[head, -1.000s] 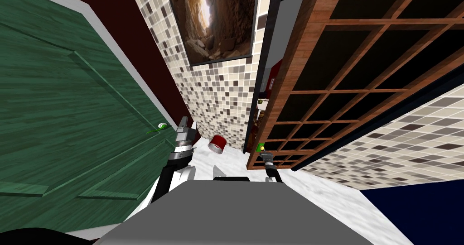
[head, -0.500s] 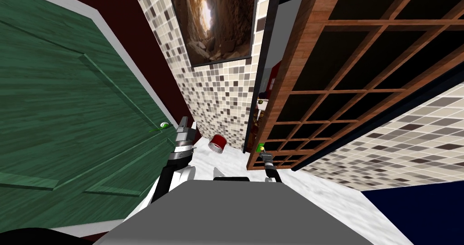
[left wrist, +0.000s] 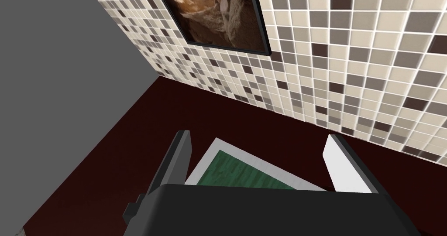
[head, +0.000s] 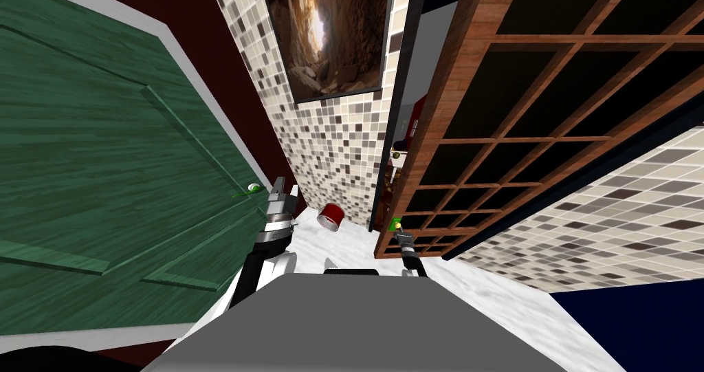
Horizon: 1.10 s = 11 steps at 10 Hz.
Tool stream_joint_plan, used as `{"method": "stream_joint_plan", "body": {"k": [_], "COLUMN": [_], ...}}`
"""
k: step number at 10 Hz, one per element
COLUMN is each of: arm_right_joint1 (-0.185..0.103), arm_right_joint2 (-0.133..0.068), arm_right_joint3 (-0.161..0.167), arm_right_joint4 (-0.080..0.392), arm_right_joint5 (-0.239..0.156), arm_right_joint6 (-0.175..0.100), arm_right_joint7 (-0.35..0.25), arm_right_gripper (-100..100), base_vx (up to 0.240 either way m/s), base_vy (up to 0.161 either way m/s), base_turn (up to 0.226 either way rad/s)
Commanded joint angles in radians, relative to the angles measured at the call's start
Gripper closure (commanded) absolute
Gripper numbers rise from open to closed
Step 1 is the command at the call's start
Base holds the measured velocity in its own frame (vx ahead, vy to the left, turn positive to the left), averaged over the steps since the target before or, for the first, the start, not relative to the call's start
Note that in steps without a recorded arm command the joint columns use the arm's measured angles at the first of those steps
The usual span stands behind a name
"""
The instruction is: Pull the door open
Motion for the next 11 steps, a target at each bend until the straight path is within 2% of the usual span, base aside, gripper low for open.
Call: {"method": "stream_joint_plan", "body": {"k": [1, 2, 3, 6, 7, 10, 11], "arm_right_joint1": [0.011, 0.011, 0.011, 0.011, 0.012, 0.012, 0.034], "arm_right_joint2": [0.018, 0.018, 0.018, 0.018, 0.017, 0.017, 0.004], "arm_right_joint3": [0.011, 0.011, 0.019, 0.019, 0.025, 0.029, 0.012], "arm_right_joint4": [-0.05, -0.059, -0.062, -0.061, -0.064, -0.065, -0.068], "arm_right_joint5": [0.004, 0.004, -0.013, -0.013, -0.025, -0.033, -0.041], "arm_right_joint6": [0.009, 0.009, 0.009, 0.009, 0.009, 0.009, 0.024], "arm_right_joint7": [0.013, 0.013, -0.032, -0.032, -0.063, -0.082, -0.071], "arm_right_gripper": [-100, -100, -100, -100, -100, -100, -100], "base_vx": [-0.005, -0.007, -0.033, -0.022, -0.022, -0.024, -0.001], "base_vy": [0.006, -0.005, -0.022, -0.011, -0.009, -0.018, -0.033], "base_turn": [-0.017, -0.025, 0.033, 0.02, 0.025, 0.016, -0.033]}}
